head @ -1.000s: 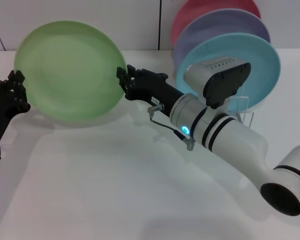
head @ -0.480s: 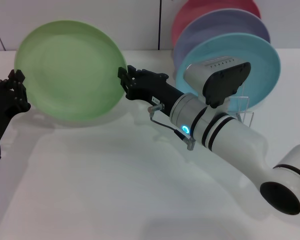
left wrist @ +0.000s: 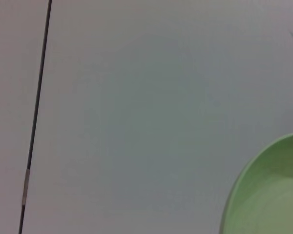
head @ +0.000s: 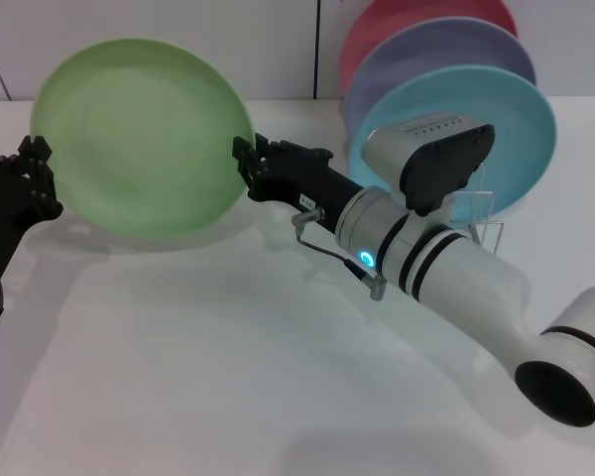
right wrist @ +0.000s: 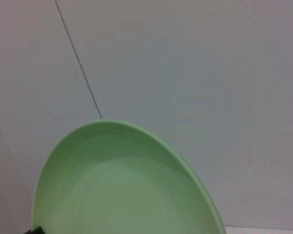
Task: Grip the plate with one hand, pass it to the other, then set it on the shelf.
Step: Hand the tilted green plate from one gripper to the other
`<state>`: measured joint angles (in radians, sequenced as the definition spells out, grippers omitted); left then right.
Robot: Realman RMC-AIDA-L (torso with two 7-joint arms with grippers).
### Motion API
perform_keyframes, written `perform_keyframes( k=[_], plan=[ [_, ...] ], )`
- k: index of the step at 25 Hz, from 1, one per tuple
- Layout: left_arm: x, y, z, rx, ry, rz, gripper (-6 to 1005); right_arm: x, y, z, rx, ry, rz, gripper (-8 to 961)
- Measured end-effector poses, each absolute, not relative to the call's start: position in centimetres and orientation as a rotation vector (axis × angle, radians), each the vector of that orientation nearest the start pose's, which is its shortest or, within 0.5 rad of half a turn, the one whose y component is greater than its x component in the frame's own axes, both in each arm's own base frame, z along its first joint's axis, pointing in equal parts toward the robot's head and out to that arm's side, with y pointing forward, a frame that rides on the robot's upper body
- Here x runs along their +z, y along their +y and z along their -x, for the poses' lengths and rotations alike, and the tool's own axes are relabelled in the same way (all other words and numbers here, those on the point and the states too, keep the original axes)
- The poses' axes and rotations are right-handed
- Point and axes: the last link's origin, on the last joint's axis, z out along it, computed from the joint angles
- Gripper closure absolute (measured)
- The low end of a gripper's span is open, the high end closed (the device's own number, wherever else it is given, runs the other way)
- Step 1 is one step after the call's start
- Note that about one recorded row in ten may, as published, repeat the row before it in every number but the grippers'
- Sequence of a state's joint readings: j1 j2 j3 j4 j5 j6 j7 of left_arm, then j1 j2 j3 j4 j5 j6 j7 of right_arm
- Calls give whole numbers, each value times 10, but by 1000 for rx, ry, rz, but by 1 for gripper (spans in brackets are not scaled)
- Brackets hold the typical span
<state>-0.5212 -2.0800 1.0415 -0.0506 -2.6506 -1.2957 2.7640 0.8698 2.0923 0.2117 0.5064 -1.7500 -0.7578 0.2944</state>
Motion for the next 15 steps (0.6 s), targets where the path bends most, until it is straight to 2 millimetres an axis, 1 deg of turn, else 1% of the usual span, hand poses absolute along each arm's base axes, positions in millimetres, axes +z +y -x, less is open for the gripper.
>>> perform_keyframes(
  k=[15],
  plan=[
    [-10, 333, 323, -829, -584, 1672, 943, -145, 376, -145, 902, 839, 2155, 810]
  ],
)
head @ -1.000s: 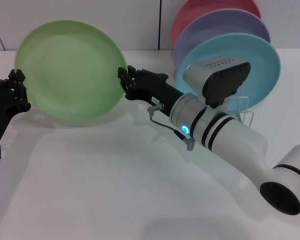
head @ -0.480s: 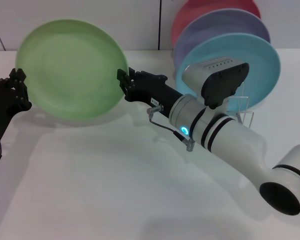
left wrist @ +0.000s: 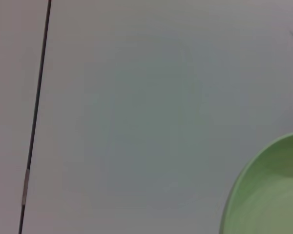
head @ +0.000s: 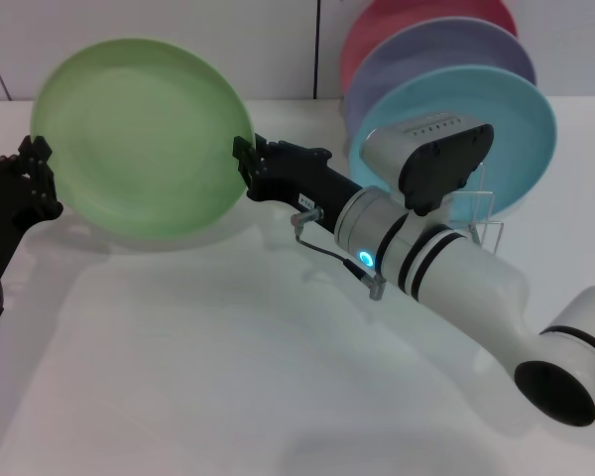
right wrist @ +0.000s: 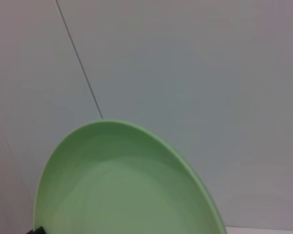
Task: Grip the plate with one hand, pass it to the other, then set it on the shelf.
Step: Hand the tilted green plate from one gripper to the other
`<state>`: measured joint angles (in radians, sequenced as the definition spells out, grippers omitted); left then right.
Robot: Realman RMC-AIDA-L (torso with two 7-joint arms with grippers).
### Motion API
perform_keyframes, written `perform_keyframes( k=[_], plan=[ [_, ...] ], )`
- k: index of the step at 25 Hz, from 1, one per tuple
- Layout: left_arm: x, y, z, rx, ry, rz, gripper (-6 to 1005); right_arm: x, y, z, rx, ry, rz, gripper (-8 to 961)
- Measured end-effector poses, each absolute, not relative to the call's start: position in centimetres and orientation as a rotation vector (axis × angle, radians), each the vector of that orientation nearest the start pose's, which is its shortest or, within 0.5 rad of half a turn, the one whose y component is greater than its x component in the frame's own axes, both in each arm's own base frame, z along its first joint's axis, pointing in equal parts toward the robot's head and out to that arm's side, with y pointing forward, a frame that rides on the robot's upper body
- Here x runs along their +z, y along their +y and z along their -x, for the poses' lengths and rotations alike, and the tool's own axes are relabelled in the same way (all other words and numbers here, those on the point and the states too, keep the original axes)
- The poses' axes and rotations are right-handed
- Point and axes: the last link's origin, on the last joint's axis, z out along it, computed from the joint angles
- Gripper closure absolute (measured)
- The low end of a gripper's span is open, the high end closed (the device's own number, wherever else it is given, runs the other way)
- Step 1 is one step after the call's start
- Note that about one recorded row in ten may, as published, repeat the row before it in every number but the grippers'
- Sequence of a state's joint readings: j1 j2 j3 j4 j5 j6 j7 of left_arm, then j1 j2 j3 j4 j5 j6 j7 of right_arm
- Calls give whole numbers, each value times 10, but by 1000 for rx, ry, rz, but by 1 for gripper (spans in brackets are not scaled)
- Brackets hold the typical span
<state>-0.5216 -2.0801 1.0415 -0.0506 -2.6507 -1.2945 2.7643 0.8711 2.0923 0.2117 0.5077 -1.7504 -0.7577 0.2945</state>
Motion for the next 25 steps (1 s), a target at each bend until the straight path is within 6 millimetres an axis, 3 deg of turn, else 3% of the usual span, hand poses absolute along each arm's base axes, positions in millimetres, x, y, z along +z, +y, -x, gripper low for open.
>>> perform_keyframes(
  k=[25],
  plan=[
    [-9, 332, 324, -829, -582, 1669, 941, -144, 379, -147, 888, 873, 2134, 833]
  ],
)
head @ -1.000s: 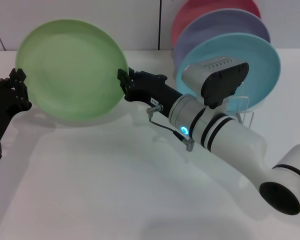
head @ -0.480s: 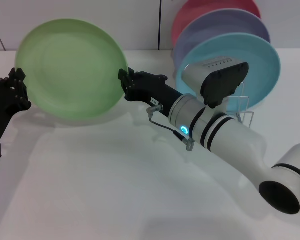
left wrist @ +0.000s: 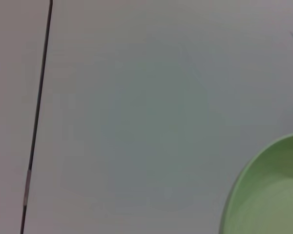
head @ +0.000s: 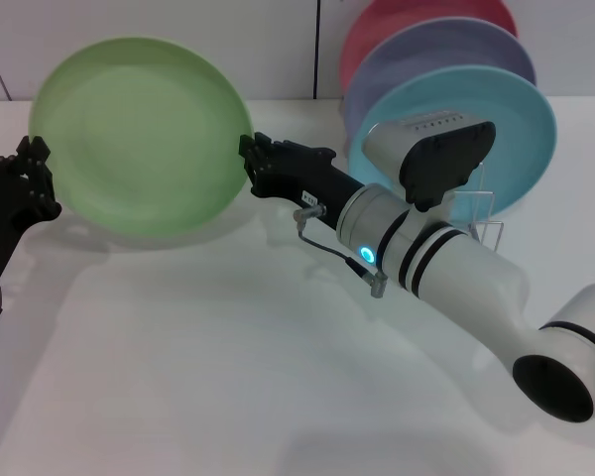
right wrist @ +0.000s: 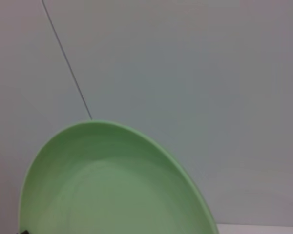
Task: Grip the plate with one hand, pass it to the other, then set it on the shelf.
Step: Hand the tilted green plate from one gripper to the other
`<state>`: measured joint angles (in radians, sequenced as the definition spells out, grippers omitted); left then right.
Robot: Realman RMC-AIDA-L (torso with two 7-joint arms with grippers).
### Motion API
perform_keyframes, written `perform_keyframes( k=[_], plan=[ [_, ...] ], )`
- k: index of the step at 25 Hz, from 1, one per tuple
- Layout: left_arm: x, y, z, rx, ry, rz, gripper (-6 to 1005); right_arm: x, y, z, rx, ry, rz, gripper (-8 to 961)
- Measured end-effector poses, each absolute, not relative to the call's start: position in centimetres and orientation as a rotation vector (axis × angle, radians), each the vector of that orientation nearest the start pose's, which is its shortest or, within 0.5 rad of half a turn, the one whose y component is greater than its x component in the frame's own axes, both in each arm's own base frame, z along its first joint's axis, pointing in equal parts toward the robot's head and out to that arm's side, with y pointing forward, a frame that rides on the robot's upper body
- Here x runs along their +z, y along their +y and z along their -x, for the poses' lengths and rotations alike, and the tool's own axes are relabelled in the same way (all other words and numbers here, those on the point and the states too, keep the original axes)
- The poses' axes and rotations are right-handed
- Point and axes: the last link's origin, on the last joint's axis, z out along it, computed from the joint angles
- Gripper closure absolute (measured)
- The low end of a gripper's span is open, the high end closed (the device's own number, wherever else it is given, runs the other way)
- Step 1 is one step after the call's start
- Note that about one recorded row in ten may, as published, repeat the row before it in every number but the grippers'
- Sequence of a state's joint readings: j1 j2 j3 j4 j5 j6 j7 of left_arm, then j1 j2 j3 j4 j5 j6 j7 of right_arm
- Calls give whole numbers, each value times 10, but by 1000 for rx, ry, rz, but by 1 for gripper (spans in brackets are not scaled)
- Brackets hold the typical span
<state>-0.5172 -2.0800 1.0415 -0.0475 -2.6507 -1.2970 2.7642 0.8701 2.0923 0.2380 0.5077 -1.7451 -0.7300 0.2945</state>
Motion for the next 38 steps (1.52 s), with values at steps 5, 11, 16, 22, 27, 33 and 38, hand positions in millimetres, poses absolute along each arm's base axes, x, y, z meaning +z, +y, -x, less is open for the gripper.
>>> perform_keyframes(
  k=[5, 11, 16, 22, 27, 33, 38],
  plan=[
    [-9, 332, 324, -828, -584, 1669, 940, -144, 379, -148, 885, 873, 2135, 832],
    [-10, 332, 323, -828, -581, 1676, 940, -145, 380, -146, 881, 871, 2140, 832],
    [-10, 332, 323, -829, -581, 1679, 939, -145, 380, -145, 880, 868, 2143, 830],
    [-10, 332, 322, -829, -580, 1679, 939, -145, 380, -145, 879, 867, 2146, 841],
    [-10, 333, 322, -829, -580, 1678, 939, -145, 380, -145, 878, 867, 2146, 851],
    [-10, 333, 323, -829, -582, 1674, 938, -145, 381, -147, 868, 883, 2139, 859],
    [-10, 332, 323, -828, -584, 1673, 938, -145, 381, -148, 865, 885, 2136, 858]
  ],
)
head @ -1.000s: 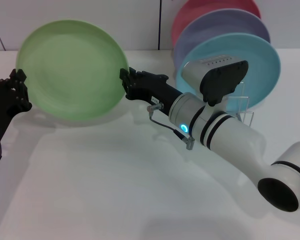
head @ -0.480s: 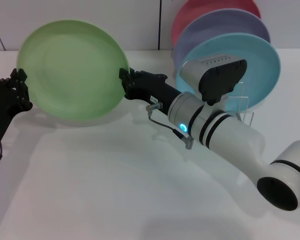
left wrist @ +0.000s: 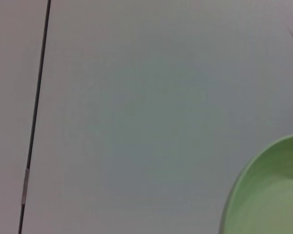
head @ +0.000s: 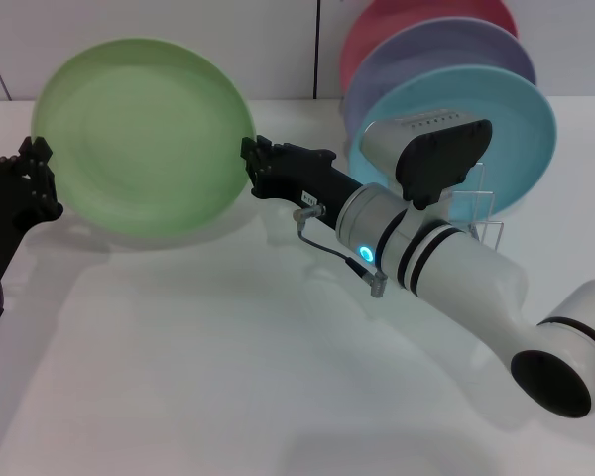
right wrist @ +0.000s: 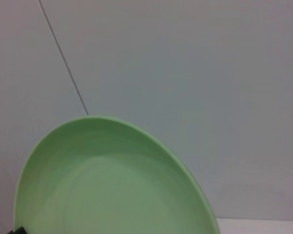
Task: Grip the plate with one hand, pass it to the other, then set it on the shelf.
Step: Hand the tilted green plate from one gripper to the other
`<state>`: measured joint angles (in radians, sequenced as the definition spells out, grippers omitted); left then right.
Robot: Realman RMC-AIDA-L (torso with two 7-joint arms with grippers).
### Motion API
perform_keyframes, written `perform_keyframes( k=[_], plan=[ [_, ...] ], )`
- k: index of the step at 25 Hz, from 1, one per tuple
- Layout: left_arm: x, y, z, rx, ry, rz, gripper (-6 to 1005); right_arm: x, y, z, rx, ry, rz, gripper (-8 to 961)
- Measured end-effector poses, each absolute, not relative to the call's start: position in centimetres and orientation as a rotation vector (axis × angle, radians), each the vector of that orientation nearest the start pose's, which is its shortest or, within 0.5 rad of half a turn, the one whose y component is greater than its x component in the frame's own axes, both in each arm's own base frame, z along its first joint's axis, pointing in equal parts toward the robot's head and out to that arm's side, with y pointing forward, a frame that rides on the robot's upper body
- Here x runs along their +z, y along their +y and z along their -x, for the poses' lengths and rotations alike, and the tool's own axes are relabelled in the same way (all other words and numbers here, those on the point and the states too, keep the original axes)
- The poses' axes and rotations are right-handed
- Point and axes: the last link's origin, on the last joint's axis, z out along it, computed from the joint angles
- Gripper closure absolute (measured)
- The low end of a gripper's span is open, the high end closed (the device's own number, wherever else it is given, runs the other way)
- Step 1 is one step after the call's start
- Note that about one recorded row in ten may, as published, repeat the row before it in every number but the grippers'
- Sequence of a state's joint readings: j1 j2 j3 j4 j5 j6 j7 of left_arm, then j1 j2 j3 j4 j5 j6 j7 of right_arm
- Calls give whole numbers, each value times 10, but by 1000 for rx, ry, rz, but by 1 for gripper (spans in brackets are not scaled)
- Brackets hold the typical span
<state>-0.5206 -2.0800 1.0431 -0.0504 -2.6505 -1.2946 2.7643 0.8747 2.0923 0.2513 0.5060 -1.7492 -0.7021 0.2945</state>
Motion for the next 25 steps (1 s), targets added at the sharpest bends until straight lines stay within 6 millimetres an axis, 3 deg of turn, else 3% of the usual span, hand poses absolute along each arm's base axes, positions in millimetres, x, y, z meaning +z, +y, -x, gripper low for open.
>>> perform_keyframes(
  k=[25],
  plan=[
    [-11, 331, 322, -831, -579, 1684, 936, -145, 384, -143, 863, 865, 2147, 875]
  ],
)
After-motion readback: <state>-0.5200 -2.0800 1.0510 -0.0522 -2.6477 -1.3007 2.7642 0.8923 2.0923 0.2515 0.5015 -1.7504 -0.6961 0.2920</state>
